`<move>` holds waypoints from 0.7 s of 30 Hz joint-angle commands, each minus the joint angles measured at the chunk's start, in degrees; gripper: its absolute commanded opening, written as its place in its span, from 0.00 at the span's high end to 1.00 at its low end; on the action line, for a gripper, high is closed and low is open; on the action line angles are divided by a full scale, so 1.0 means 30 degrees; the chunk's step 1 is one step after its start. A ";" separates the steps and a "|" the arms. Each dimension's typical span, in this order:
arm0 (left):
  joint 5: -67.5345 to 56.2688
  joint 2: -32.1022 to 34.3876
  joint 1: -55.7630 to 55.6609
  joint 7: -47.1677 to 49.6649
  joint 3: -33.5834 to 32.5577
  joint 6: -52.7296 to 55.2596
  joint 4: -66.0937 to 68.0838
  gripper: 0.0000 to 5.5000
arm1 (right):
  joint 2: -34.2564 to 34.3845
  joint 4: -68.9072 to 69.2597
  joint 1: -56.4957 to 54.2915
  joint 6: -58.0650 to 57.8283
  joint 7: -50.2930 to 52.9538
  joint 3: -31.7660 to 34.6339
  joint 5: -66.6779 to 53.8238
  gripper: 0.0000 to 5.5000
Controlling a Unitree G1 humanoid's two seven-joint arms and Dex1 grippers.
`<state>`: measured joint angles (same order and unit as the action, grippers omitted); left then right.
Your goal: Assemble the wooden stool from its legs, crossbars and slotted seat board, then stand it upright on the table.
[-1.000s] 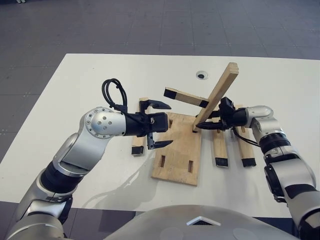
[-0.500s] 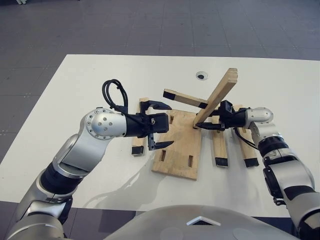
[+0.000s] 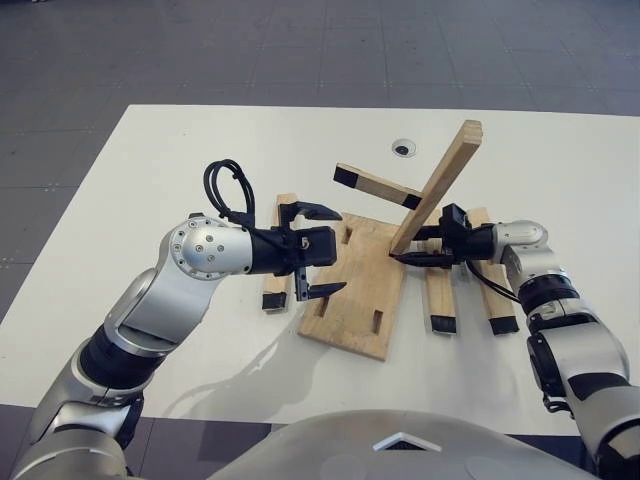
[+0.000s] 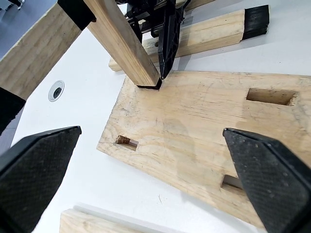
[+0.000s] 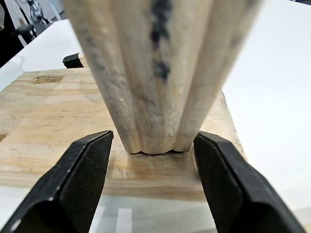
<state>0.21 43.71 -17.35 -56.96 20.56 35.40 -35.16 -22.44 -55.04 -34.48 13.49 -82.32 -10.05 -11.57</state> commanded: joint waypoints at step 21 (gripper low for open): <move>0.2023 -0.3071 0.0188 0.2977 0.2910 -0.2374 0.5464 0.00 | -0.2336 1.0971 -0.0574 -0.5413 0.1963 0.4156 -0.3584 0.47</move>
<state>5.37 35.20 -15.01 -48.45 29.16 29.19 -20.90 -29.25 -27.25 -37.50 0.86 -77.82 1.68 -20.39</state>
